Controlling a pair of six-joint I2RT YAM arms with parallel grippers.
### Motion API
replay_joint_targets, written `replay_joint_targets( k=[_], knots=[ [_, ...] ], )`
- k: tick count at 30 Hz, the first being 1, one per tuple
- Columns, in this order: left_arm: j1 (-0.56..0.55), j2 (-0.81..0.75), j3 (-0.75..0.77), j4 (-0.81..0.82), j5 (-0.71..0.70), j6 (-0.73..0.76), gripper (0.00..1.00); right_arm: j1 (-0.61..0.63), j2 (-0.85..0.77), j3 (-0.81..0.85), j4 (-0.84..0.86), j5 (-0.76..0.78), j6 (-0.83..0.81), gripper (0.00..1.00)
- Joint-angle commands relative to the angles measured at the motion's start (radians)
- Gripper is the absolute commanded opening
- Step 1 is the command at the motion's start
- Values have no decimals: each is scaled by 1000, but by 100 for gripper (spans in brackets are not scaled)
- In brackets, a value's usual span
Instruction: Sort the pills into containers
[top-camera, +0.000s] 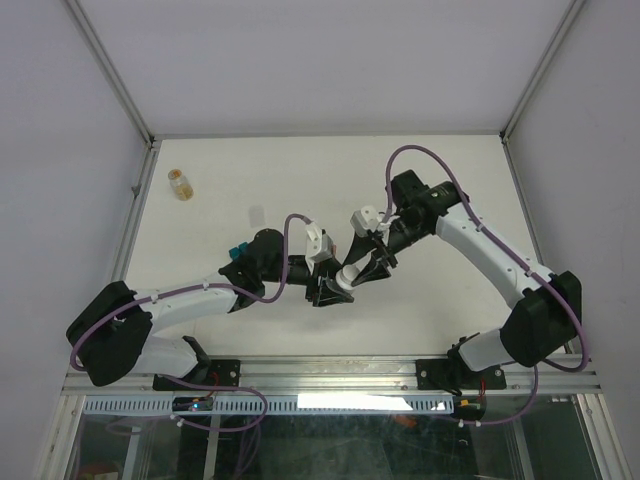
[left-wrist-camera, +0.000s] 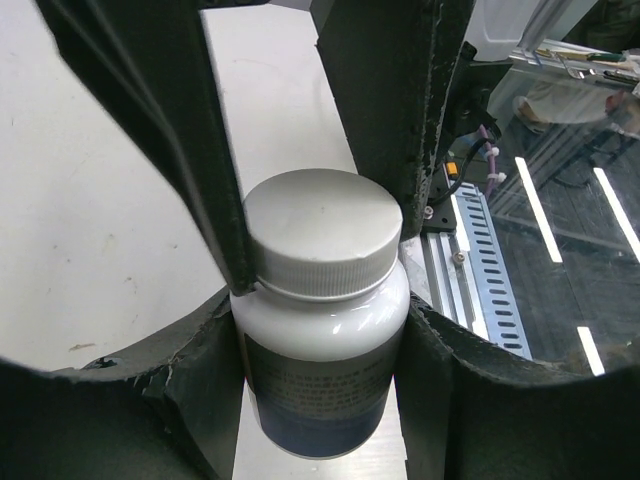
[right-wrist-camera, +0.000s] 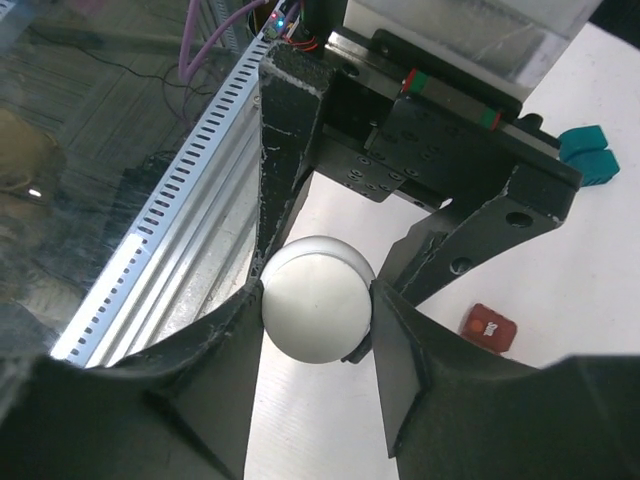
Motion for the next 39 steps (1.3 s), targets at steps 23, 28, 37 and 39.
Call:
replay_joint_targets(
  k=[23, 28, 37, 39],
  knots=[
    [-90, 86, -3, 372, -723, -22, 0, -7, -151, -290, 808, 347, 1351, 41],
    [-70, 58, -103, 393, -564, -15, 0, -96, -262, -226, 790, 217, 1189, 96],
    [-48, -1, -218, 498, -178, -93, 0, -180, -273, -200, 428, -177, 433, 99],
    [-47, -13, -189, 442, -100, -82, 0, -149, -252, -198, 234, -183, 55, 99]
  ],
)
